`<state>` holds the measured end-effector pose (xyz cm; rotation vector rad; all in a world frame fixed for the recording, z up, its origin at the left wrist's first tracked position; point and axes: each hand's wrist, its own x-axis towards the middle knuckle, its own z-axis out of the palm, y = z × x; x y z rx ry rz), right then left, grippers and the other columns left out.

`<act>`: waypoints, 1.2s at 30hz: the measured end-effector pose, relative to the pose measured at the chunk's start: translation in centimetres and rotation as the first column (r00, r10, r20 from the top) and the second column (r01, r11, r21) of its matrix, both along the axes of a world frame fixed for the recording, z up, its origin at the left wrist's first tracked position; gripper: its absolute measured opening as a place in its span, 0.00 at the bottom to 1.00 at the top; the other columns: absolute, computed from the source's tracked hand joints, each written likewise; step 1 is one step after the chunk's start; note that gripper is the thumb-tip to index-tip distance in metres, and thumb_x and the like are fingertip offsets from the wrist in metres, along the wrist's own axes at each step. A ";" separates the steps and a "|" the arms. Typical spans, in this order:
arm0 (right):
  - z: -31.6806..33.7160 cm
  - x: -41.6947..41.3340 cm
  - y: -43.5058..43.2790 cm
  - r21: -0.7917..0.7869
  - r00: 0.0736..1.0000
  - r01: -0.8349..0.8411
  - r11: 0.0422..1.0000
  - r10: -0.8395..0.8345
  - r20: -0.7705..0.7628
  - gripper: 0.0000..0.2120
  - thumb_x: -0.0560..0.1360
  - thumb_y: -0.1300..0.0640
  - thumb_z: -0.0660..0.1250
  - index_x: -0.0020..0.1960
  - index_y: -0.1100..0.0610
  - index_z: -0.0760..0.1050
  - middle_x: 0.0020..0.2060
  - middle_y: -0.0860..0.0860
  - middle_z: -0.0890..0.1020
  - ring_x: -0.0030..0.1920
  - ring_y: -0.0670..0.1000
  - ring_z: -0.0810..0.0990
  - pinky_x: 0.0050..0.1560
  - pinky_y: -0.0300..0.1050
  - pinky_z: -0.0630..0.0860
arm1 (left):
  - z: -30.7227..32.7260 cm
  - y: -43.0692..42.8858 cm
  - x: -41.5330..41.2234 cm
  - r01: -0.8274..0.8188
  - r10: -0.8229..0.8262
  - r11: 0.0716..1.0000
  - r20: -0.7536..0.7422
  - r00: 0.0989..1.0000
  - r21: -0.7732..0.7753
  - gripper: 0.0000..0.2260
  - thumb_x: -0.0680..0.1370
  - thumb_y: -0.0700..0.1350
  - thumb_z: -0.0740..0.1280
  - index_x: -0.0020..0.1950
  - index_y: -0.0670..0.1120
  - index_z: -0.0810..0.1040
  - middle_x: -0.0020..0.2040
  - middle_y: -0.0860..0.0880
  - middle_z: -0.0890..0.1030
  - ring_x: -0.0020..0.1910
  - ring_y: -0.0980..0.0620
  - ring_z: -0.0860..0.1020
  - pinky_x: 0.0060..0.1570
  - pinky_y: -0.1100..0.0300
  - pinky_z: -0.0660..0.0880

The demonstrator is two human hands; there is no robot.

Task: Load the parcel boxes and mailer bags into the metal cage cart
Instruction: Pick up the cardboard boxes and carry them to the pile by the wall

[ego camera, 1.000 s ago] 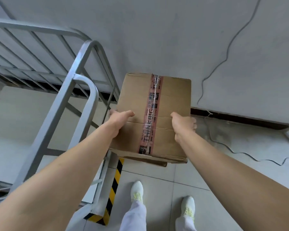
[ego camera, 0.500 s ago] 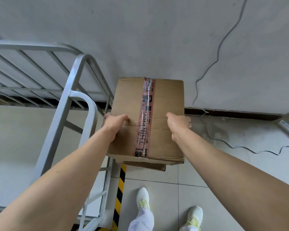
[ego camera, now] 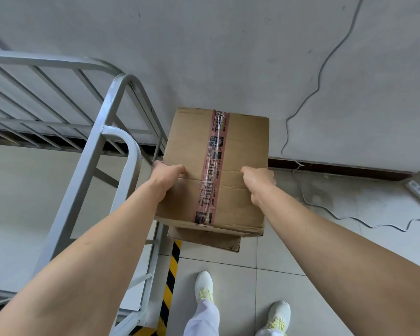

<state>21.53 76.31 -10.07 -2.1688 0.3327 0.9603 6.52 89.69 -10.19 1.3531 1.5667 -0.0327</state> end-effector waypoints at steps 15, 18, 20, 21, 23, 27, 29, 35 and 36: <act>12.1 3.5 -7.1 0.208 0.934 -0.246 0.947 0.174 0.313 0.30 0.76 0.50 0.63 0.74 0.61 0.59 0.71 0.56 0.65 0.69 0.58 0.66 0.62 0.50 0.67 | 14.2 -8.3 9.1 0.216 -0.298 0.924 0.240 0.924 0.315 0.18 0.75 0.50 0.67 0.59 0.40 0.75 0.48 0.45 0.78 0.45 0.47 0.74 0.41 0.58 0.69; 15.3 5.4 -12.4 0.321 0.949 -0.186 0.929 0.086 0.302 0.30 0.77 0.50 0.64 0.73 0.61 0.60 0.70 0.56 0.66 0.66 0.58 0.69 0.53 0.46 0.66 | 17.9 -13.3 12.8 0.327 -0.431 0.867 0.240 0.870 0.375 0.24 0.72 0.55 0.68 0.61 0.40 0.75 0.57 0.41 0.79 0.55 0.42 0.77 0.52 0.53 0.73; 17.2 7.1 -16.1 0.342 0.946 -0.148 0.928 0.032 0.323 0.29 0.77 0.51 0.65 0.73 0.61 0.61 0.69 0.56 0.67 0.66 0.57 0.69 0.53 0.44 0.64 | 20.0 -16.8 15.3 0.412 -0.531 0.822 0.267 0.804 0.394 0.23 0.74 0.52 0.68 0.66 0.42 0.73 0.61 0.44 0.77 0.56 0.47 0.75 0.49 0.60 0.71; 18.2 7.9 -18.2 0.344 0.938 -0.126 0.930 -0.001 0.347 0.29 0.77 0.51 0.64 0.73 0.61 0.62 0.69 0.56 0.68 0.66 0.57 0.69 0.52 0.43 0.63 | 20.9 -18.8 16.7 0.456 -0.582 0.795 0.294 0.758 0.399 0.23 0.75 0.51 0.68 0.66 0.43 0.73 0.61 0.46 0.77 0.56 0.48 0.74 0.50 0.61 0.70; 20.2 9.8 -22.9 0.368 0.920 -0.060 0.928 -0.091 0.380 0.29 0.78 0.50 0.64 0.73 0.61 0.61 0.69 0.56 0.68 0.67 0.56 0.69 0.52 0.42 0.62 | 22.6 -23.2 19.7 0.563 -0.692 0.715 0.307 0.653 0.413 0.22 0.75 0.52 0.69 0.65 0.44 0.73 0.57 0.48 0.76 0.54 0.50 0.74 0.52 0.59 0.69; 22.9 12.5 -32.1 0.386 0.853 0.122 0.914 -0.295 0.429 0.30 0.78 0.49 0.64 0.74 0.61 0.60 0.71 0.56 0.67 0.68 0.55 0.68 0.53 0.43 0.64 | 25.1 -31.8 24.7 0.744 -0.857 0.506 0.349 0.378 0.436 0.19 0.75 0.52 0.70 0.62 0.44 0.74 0.54 0.50 0.76 0.52 0.52 0.73 0.52 0.60 0.68; 23.9 12.6 -36.6 0.381 0.800 0.234 0.894 -0.400 0.447 0.28 0.77 0.49 0.64 0.72 0.61 0.65 0.68 0.56 0.71 0.65 0.56 0.72 0.55 0.45 0.70 | 26.2 -36.1 26.2 0.805 -0.903 0.384 0.365 0.226 0.453 0.19 0.76 0.51 0.70 0.62 0.44 0.73 0.54 0.49 0.77 0.51 0.53 0.74 0.52 0.60 0.69; 24.7 5.9 -50.1 0.433 0.503 0.607 0.666 -0.744 0.439 0.20 0.78 0.49 0.64 0.66 0.57 0.67 0.60 0.54 0.72 0.59 0.55 0.72 0.47 0.41 0.68 | 27.7 -50.1 26.3 0.869 -0.898 -0.051 0.358 -0.255 0.492 0.16 0.73 0.51 0.72 0.54 0.44 0.74 0.50 0.45 0.75 0.49 0.49 0.73 0.53 0.54 0.70; 24.5 4.1 -51.9 0.435 0.446 0.657 0.615 -0.783 0.434 0.25 0.78 0.49 0.64 0.70 0.60 0.65 0.66 0.54 0.71 0.63 0.55 0.71 0.51 0.41 0.67 | 27.7 -52.4 25.5 0.860 -0.870 -0.137 0.356 -0.342 0.492 0.16 0.71 0.53 0.71 0.52 0.45 0.74 0.49 0.45 0.74 0.48 0.49 0.72 0.51 0.54 0.69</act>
